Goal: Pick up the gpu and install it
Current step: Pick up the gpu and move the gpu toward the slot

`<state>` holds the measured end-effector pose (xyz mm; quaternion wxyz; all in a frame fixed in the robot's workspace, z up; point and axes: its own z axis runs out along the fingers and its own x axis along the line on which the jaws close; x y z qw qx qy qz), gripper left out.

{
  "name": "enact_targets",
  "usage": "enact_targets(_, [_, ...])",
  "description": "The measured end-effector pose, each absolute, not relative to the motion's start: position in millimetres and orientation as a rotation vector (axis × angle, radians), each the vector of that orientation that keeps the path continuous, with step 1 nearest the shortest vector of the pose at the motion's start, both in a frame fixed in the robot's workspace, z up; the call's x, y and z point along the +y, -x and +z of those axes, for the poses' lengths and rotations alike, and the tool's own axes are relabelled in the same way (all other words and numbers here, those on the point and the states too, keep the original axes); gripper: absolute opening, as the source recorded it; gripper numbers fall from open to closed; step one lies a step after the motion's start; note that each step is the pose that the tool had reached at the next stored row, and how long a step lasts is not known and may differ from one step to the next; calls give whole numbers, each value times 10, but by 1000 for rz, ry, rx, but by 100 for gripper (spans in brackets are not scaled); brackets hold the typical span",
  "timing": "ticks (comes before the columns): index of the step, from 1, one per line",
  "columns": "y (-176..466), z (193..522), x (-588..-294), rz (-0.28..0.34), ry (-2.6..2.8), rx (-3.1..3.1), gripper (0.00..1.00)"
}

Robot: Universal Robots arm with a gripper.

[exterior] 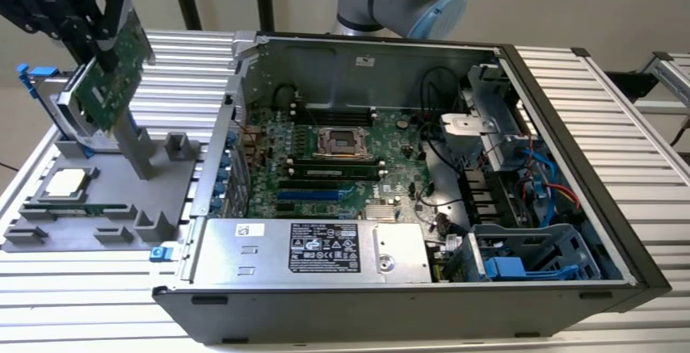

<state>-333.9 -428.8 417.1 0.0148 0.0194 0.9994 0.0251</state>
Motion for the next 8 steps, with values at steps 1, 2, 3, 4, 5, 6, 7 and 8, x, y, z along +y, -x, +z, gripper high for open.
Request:
enact_targets(1, [3339, 4182, -4288, 78, -60, 3110, 0])
enact_targets(2, [3339, 4193, -4288, 78, -60, 3110, 0])
enact_targets(3, [3339, 4204, -4288, 78, -60, 3110, 0])
enact_targets(4, [3339, 4213, -4288, 78, -60, 3109, 0])
enact_targets(5, [3339, 4223, -4288, 78, -60, 3109, 0])
enact_targets(6, [3339, 4232, -4288, 78, -60, 3109, 0])
enact_targets(7, [3339, 4241, -4288, 78, -60, 3108, 0])
enact_targets(8, [3339, 4250, -4288, 78, -60, 3108, 0])
